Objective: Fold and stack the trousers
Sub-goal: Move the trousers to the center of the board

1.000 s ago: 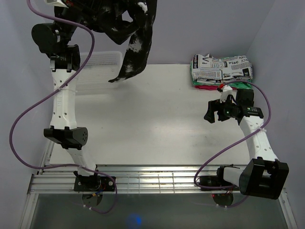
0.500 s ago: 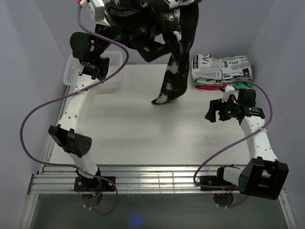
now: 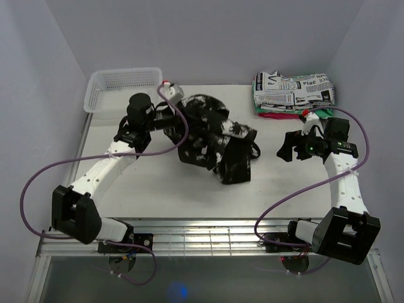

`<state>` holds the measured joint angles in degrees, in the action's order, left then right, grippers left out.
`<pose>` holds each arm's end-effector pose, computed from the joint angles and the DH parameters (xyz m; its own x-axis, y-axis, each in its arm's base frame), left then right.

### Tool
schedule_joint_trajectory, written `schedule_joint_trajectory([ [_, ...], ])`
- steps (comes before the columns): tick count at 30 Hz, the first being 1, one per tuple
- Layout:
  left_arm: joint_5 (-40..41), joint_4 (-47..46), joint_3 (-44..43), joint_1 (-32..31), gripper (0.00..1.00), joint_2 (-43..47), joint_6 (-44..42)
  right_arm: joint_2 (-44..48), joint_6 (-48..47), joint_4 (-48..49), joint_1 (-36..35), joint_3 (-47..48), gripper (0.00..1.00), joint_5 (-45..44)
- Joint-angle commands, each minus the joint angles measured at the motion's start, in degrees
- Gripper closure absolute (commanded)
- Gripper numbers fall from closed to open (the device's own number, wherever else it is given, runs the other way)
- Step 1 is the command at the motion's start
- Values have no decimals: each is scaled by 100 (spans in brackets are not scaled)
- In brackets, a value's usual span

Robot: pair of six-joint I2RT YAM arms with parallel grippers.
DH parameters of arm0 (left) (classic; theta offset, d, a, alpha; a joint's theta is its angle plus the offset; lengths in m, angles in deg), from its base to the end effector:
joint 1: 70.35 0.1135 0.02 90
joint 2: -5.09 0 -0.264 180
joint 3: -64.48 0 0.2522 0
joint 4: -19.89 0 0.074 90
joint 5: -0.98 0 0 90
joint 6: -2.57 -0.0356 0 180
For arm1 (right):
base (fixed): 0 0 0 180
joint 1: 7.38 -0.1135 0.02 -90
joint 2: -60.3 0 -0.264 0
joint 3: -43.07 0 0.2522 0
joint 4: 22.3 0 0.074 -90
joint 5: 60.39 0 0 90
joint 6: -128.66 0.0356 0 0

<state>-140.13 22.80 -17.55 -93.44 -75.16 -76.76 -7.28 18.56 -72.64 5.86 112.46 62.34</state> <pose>0.2869 -0.1524 0.3796 -0.1960 -0.0428 -0.9797 0.9421 0.2691 -0.2002 0.2382 -0.0363 0.2876 -0.6314 -0.1484 -0.7611 -0.3970 0.9050 0.1529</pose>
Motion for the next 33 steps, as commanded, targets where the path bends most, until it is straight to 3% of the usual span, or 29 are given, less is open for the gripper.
schedule_joint_trajectory([
  [1, -295, 1048, 796, -2, 100, 1028, -1723, -124, -669, -516, 13, 228, 10, 628],
  [3, -93, 1689, 1139, 6, 77, 1055, -1841, -195, -793, -692, -14, 202, 10, 804],
  [5, 92, 2329, 1298, 6, 65, 915, -2104, -309, -890, -754, -58, 202, 10, 849],
  [7, 250, 2666, 1246, 6, 46, 862, -2157, -405, -934, -833, -163, 263, 10, 867],
  [9, 251, 3306, 1097, 15, 21, 870, -2367, -485, -1083, -1069, -355, 351, 10, 893],
  [10, 268, 3535, 975, 41, 18, 879, -2490, -537, -1136, -1149, -452, 438, 10, 867],
  [13, 85, 4475, 465, 436, 14, 766, -2869, -564, -1242, -1282, -909, 518, 10, 744],
  [17, 13, 6073, -431, 1549, 13, -14, -3703, -617, -1137, -1107, -1654, 501, 10, 350],
  [19, 180, 6366, -485, 1938, 12, -297, -4090, -722, -1111, -949, -1902, 510, 10, 77],
  [20, 276, 6602, -485, 2253, 3, -438, -4256, -783, -1067, -843, -2025, 492, 10, -98],
  [23, 426, 6553, -398, 2738, 2, -921, -4697, -1134, -882, -623, -2325, 492, 10, -636],
  [26, 637, 5975, -389, 2775, 2, -1308, -4689, -1530, -706, -456, -2448, 509, 10, -750],
  [33, 717, 5761, -538, 2766, 2, -2381, -5040, -2259, -522, -43, -2782, 545, 10, -1268],
])
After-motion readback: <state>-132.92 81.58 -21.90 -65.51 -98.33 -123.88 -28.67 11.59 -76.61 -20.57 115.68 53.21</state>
